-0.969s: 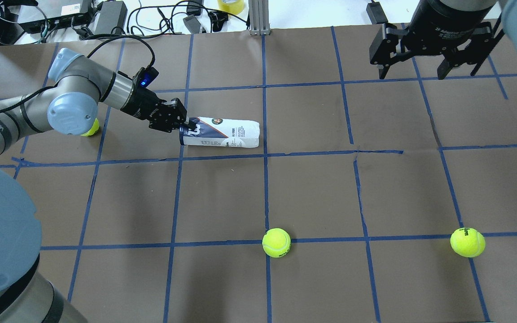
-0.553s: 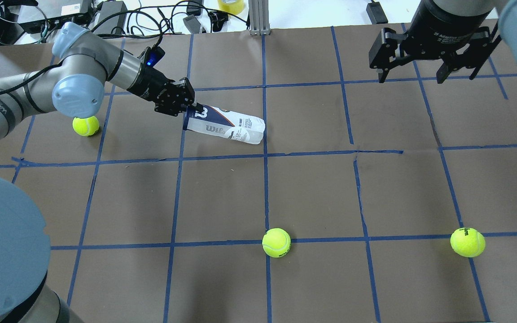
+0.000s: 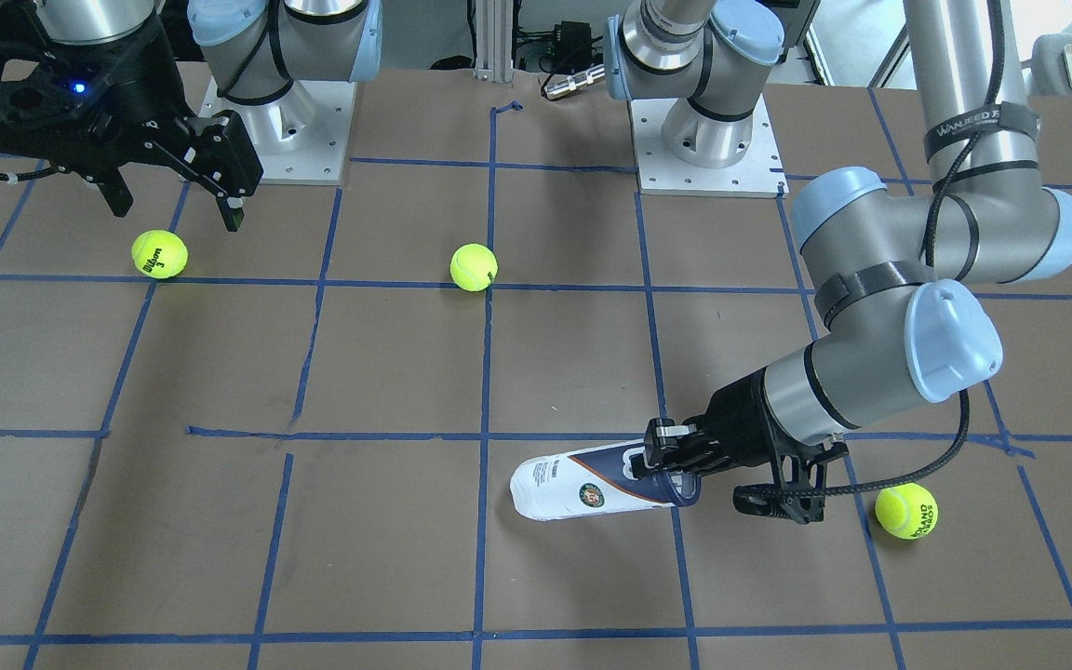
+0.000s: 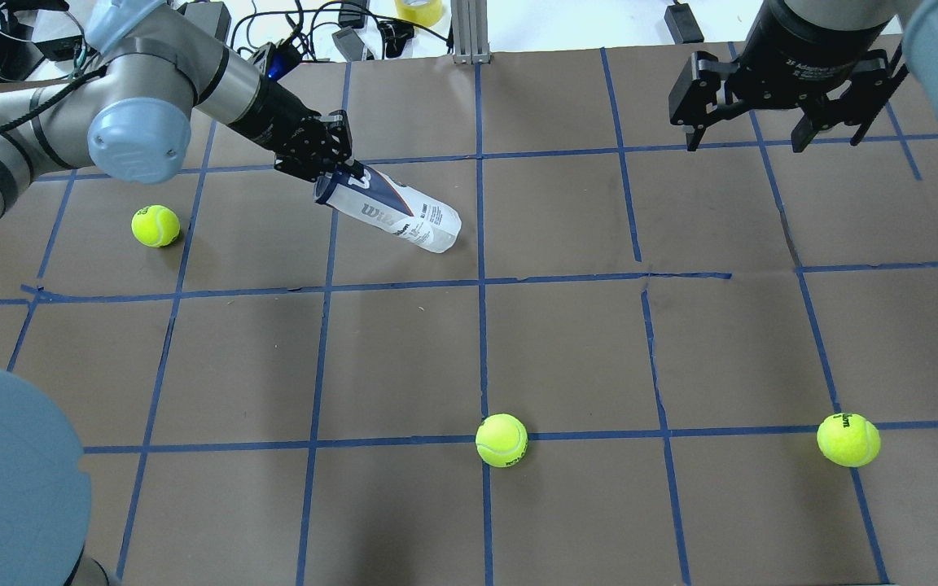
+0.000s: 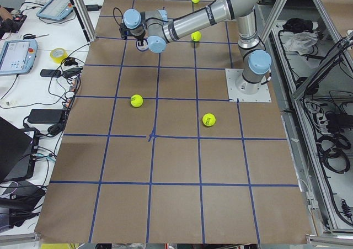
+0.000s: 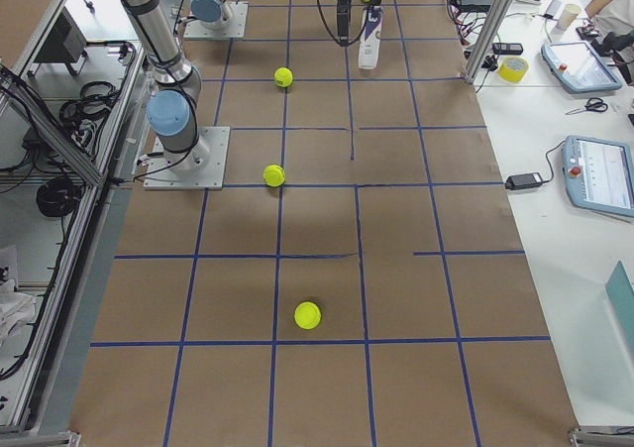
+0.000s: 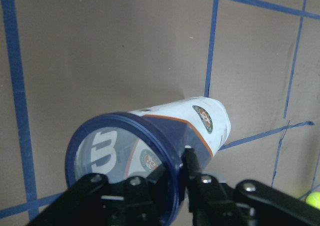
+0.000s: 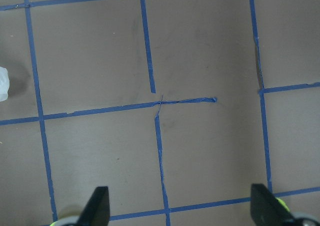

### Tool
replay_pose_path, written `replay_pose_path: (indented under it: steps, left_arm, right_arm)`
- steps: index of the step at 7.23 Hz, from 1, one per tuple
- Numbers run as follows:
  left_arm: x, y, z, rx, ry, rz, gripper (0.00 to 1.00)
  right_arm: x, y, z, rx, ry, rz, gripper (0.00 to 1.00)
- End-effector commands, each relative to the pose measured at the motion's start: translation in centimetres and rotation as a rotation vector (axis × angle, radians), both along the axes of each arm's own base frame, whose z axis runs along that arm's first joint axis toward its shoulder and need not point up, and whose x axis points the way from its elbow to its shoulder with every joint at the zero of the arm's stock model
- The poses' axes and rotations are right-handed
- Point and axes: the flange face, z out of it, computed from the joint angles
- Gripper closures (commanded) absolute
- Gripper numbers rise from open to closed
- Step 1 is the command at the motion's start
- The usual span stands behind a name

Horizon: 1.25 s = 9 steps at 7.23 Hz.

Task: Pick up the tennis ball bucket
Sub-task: 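Rotate the can upright with the left gripper and set it down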

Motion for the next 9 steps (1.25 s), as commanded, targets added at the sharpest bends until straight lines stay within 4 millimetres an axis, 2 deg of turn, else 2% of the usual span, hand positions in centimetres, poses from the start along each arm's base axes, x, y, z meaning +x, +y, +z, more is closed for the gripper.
replay_pose_path:
  steps: [1,3,5,6,7,9]
  left_arm:
    - [-0.5,-0.5,3.2,-0.047,-0.081,0.009,1.0]
    - [-3.7,-0.3,4.7,-0.076,-0.256,-0.055,1.0]
    - [-4.9,-0.5,5.5,-0.107,-0.327,-0.08,1.0]
    - [-7.4,-0.3,6.1,-0.132,-0.469,-0.133,1.0]
    - [-9.1,-0.3,6.3,-0.148,-0.53,-0.161,1.0]
    - [-9.9,-0.4,5.7,-0.151,-0.533,-0.167,1.0]
  right_arm:
    - [0.0,0.0,0.0,0.0,-0.002,-0.002,0.0]
    - [0.0,-0.1,-0.1,0.002,-0.003,-0.004,0.0]
    - [0.0,-0.1,-0.1,0.002,-0.005,-0.006,0.0]
    - [0.0,-0.1,-0.2,0.003,-0.004,-0.008,0.0]
    - [0.0,0.0,-0.5,0.011,-0.004,-0.008,0.0]
    - [-0.1,0.0,-0.8,0.015,-0.002,-0.009,0.0]
